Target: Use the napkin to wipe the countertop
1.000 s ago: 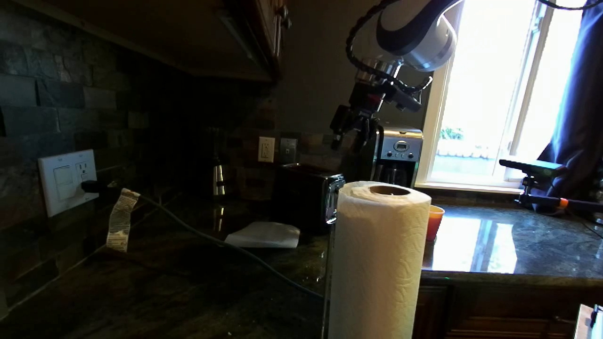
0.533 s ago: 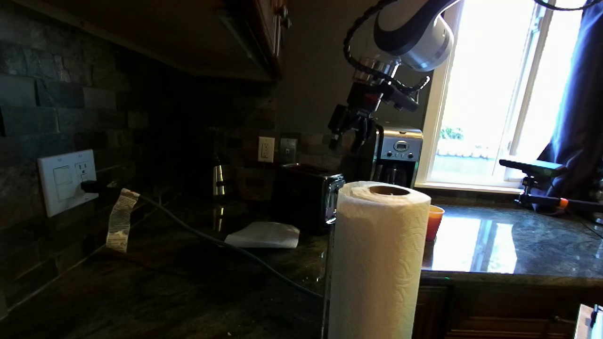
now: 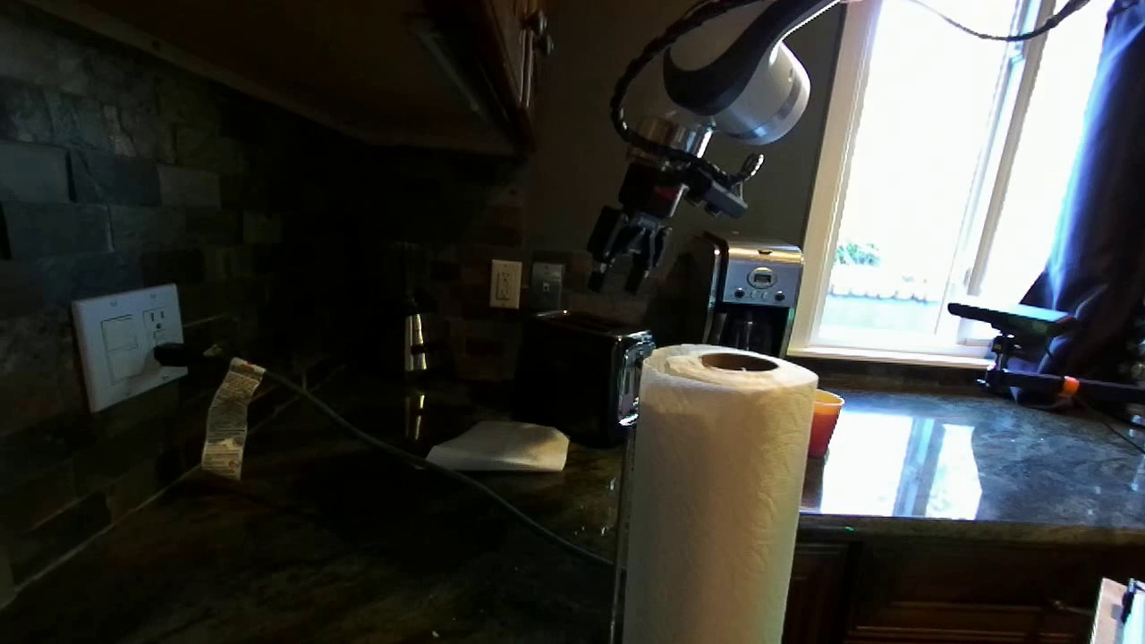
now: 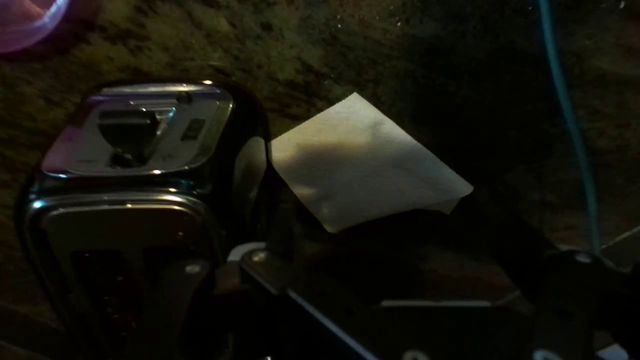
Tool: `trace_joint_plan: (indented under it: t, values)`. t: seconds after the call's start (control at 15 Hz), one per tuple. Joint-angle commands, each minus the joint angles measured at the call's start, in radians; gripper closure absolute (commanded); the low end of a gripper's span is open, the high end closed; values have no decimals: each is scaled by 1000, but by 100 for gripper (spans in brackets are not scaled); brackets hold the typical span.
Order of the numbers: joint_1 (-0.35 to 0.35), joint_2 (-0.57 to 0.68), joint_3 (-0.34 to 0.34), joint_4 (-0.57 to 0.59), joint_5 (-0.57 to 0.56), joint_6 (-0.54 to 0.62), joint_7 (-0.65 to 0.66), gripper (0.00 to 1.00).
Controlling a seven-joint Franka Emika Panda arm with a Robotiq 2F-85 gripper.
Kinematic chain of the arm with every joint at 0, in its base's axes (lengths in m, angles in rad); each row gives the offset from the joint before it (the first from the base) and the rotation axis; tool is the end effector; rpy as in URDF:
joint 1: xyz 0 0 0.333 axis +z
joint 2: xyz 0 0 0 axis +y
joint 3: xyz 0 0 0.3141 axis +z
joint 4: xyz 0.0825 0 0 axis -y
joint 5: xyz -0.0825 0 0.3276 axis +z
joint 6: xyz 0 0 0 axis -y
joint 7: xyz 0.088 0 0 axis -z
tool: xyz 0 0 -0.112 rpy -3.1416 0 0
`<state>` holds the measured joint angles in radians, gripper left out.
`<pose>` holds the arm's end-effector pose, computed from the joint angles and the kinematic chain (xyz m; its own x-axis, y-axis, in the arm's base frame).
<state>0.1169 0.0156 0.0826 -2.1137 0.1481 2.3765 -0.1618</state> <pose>0.5110 0.1053 0.4552 0.9356 0.2442 0.2552 0.2736 -0.9579 -0.0864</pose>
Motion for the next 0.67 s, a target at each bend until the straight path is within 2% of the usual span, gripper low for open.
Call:
trace_joint_plan:
  t: [0.0,0.27,0.6]
  values:
    - [13,175,37,160,-16,-10,-78,0]
    - [32,336,77,287,-82,-43,-117,0]
    - [81,500,64,403,-284,-68,-126,0]
